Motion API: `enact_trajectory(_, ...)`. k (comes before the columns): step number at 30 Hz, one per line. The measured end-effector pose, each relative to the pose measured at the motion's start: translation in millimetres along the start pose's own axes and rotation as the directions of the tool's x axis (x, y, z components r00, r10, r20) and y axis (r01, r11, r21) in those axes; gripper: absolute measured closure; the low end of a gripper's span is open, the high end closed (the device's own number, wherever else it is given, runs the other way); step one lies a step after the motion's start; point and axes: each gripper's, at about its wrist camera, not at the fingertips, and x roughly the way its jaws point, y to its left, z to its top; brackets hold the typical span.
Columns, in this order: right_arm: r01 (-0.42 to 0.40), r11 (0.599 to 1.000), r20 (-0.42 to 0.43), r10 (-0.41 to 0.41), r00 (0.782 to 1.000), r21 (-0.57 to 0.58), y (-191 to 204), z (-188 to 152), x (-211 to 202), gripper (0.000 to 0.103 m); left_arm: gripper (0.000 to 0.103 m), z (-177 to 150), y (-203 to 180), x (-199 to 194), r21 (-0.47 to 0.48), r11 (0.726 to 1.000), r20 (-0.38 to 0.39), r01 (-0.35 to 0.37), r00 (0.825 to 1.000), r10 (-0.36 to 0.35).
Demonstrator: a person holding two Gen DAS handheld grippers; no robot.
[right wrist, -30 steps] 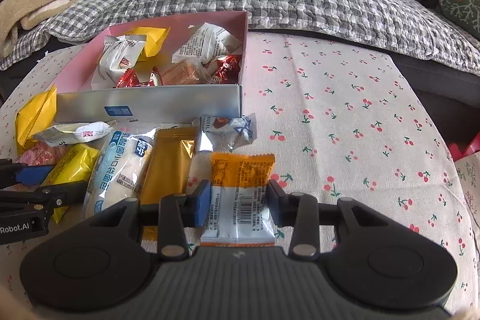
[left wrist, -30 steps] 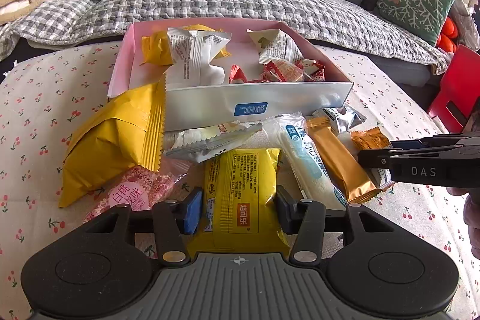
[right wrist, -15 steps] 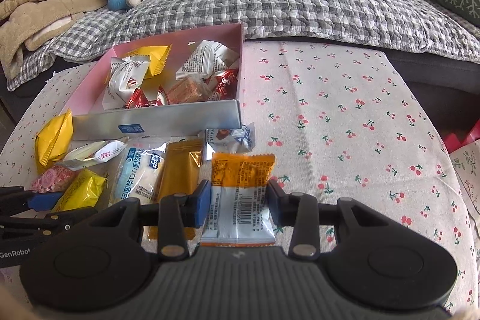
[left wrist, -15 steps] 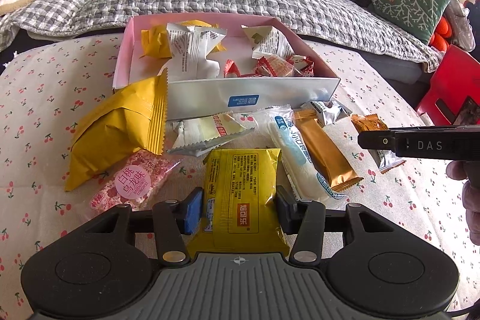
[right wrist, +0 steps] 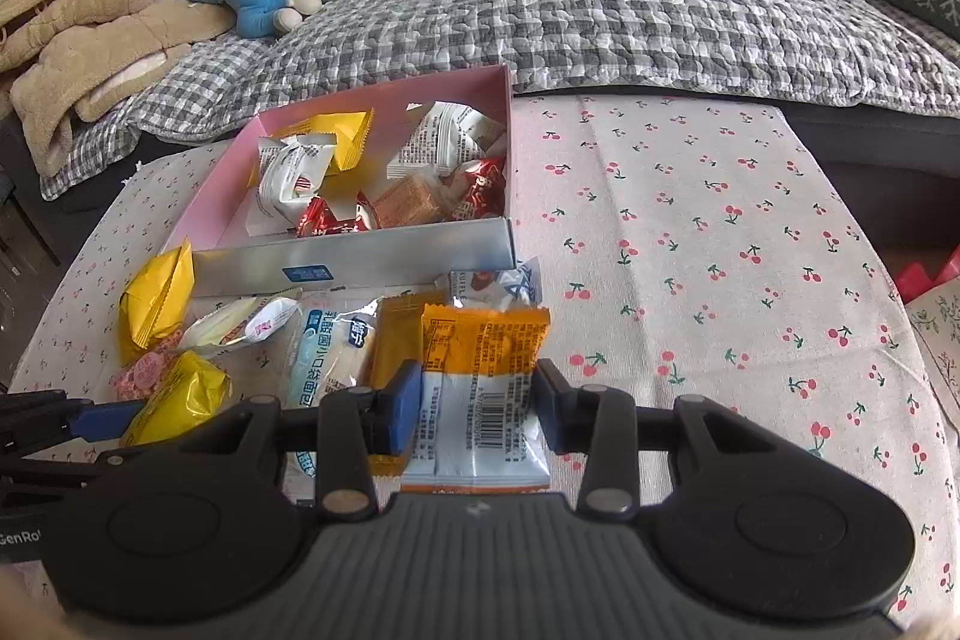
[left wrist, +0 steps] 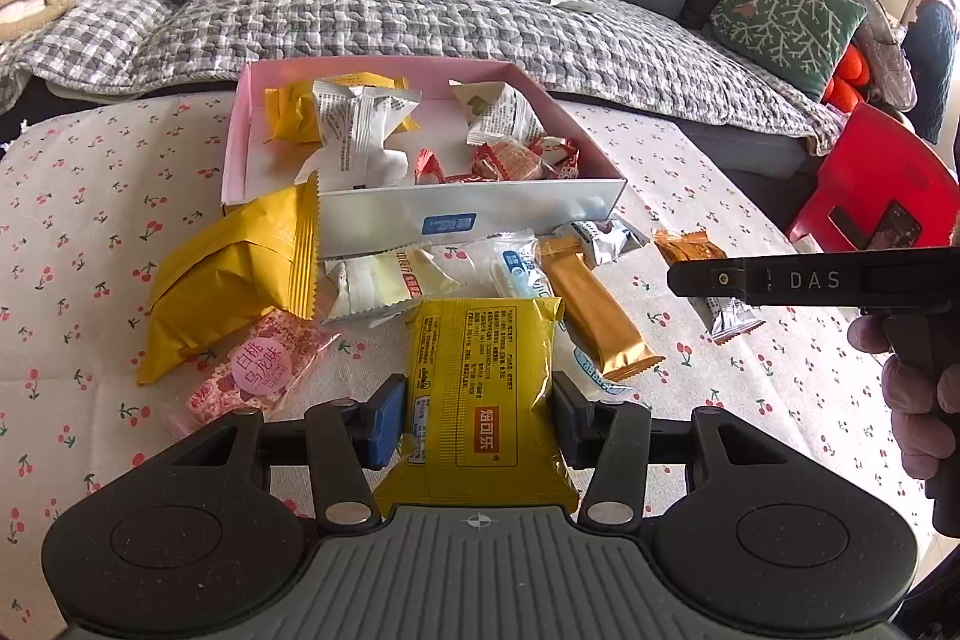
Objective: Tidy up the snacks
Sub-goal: 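Carry both packs into the pink box and open both grippers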
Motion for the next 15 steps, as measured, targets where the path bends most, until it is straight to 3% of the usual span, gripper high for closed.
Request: enact_trajectory(15, -0.091, 0.99, 0.041, 0.088, 0.995, 0.105, -1, 28, -5, 0.067, 0.056, 20, -12, -23, 0.003, 0.999, 0.081, 0.049, 0.996, -0.049)
